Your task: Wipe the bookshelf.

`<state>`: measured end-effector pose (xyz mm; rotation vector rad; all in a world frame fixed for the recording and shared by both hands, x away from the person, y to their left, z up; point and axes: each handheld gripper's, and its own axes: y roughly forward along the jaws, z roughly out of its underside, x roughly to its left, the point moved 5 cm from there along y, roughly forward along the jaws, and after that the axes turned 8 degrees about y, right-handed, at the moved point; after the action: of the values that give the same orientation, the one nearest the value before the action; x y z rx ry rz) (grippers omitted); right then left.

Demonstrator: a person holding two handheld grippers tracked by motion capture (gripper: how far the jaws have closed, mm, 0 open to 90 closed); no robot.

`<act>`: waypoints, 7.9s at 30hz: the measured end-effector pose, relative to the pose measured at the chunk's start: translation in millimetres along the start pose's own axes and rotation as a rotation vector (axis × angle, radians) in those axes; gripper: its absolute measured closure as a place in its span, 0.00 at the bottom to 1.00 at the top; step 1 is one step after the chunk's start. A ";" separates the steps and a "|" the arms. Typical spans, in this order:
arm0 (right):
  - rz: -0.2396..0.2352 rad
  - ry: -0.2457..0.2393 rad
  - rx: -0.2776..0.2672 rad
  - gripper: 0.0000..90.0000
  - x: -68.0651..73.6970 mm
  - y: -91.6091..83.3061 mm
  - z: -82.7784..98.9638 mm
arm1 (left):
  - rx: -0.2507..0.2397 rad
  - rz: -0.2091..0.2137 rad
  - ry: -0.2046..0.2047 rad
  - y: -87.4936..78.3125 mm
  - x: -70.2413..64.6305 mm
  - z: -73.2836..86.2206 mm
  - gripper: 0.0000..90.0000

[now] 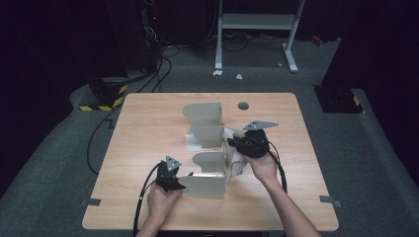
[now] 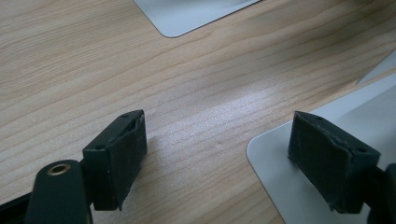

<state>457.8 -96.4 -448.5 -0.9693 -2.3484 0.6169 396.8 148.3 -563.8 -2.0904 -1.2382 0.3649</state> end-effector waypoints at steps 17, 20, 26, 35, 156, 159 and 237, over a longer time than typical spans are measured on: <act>0.090 0.078 0.266 0.91 -22.2 68.7 44.8 | -0.003 0.001 -0.003 -1.3 0.4 1.0 0.23; 0.082 0.090 0.209 0.91 -17.8 54.6 32.5 | -0.007 0.008 0.000 -1.9 0.4 1.6 0.24; 0.073 -0.023 0.131 0.91 4.3 20.1 -2.1 | -0.005 -0.003 0.001 -1.7 0.7 1.2 0.25; 0.010 -0.026 0.093 0.91 2.2 12.8 -3.7 | -0.006 -0.005 -0.004 -1.6 0.4 1.2 0.25; 0.017 0.001 0.034 0.91 4.8 20.0 -61.9 | -0.015 0.009 0.002 -2.6 -1.3 1.5 0.28; 0.022 -0.005 0.024 0.91 7.0 19.2 -69.3 | -0.014 0.010 0.007 -2.9 -0.8 1.6 0.28; 0.055 0.020 0.059 0.90 -9.3 46.4 -56.8 | 0.138 0.066 0.028 -6.1 -16.0 -8.8 0.28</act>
<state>521.6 -61.7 -434.9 -1.0115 -2.2797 0.6899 389.3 133.0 -554.8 -2.0153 -1.0980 0.4368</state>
